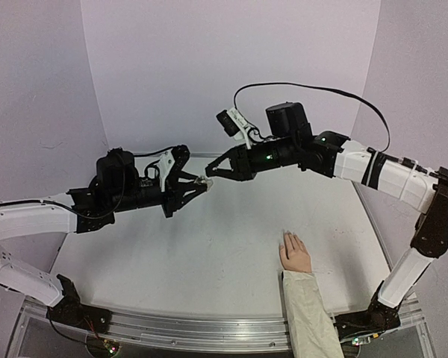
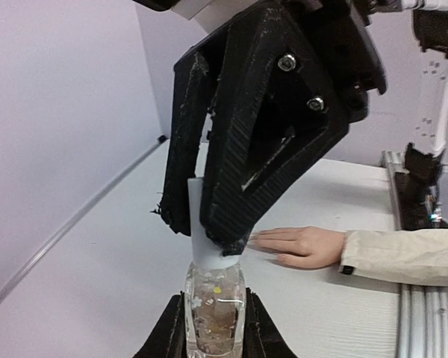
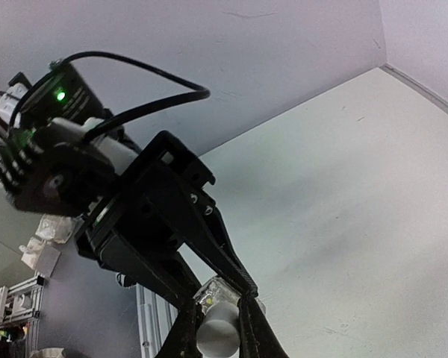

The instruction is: Paint the nails

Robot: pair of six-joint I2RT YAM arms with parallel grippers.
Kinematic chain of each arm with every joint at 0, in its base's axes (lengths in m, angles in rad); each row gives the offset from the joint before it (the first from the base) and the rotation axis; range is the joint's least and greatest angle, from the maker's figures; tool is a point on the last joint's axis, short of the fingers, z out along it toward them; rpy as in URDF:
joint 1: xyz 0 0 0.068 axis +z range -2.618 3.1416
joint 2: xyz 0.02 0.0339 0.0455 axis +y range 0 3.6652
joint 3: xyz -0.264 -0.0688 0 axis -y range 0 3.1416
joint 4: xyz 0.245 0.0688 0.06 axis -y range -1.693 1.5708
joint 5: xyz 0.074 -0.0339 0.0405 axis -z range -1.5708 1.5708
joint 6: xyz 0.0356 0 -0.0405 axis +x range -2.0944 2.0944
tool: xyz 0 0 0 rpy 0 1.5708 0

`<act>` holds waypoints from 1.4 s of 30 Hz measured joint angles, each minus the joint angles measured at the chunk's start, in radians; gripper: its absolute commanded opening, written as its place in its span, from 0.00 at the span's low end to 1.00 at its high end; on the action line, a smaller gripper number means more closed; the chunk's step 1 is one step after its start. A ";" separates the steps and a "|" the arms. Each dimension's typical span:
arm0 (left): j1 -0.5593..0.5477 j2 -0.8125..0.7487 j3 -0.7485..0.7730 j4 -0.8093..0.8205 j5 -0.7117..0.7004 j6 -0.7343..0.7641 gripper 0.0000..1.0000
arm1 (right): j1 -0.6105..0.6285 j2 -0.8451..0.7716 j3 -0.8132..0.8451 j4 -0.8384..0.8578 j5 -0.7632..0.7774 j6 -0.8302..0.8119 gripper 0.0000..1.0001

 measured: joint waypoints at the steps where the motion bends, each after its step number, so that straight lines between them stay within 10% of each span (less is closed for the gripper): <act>1: -0.008 0.012 0.005 0.014 -0.055 0.024 0.00 | 0.002 0.008 0.014 0.000 0.040 0.029 0.00; 14: -0.039 0.304 0.079 0.285 -0.505 0.222 0.00 | 0.122 0.168 0.240 -0.158 0.838 0.565 0.00; 19: -0.080 0.303 0.069 0.358 -0.562 0.196 0.00 | 0.159 0.132 0.233 -0.171 0.940 0.618 0.19; 30: -0.128 0.201 -0.019 0.305 -0.571 0.004 0.00 | 0.117 0.071 0.191 -0.159 0.743 0.485 0.82; 42: 0.091 0.008 -0.009 -0.007 0.061 -0.302 0.00 | -0.088 -0.059 0.103 -0.135 0.084 0.046 0.98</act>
